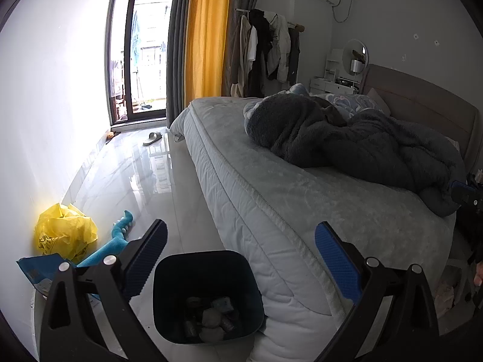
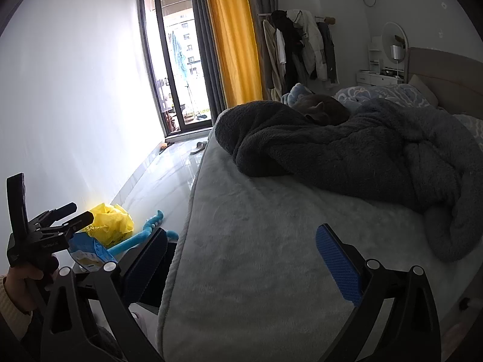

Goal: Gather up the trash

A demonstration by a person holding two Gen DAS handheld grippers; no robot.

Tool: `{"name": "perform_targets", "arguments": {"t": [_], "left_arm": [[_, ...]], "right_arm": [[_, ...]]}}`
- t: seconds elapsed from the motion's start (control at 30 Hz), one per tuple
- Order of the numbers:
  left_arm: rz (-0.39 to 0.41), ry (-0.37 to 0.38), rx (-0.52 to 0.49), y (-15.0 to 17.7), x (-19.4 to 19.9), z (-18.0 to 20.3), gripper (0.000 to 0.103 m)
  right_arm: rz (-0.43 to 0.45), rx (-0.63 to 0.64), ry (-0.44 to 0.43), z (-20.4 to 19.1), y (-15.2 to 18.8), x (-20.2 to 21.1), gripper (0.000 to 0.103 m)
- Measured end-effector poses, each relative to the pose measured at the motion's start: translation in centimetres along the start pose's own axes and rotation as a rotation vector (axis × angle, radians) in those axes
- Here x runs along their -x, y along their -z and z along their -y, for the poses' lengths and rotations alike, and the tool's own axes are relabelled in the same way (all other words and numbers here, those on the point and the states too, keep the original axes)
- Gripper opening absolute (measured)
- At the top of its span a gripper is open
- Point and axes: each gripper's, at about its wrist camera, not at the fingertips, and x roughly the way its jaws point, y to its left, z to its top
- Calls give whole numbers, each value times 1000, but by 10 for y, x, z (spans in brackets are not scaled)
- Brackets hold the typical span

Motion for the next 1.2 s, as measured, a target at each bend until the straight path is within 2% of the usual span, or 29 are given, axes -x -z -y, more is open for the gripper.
{"name": "perform_targets", "arguments": {"t": [1.2], "left_arm": [[-20, 9, -5, 6, -5, 2, 100]], "right_arm": [[2, -2, 3, -5, 0, 0, 100]]}}
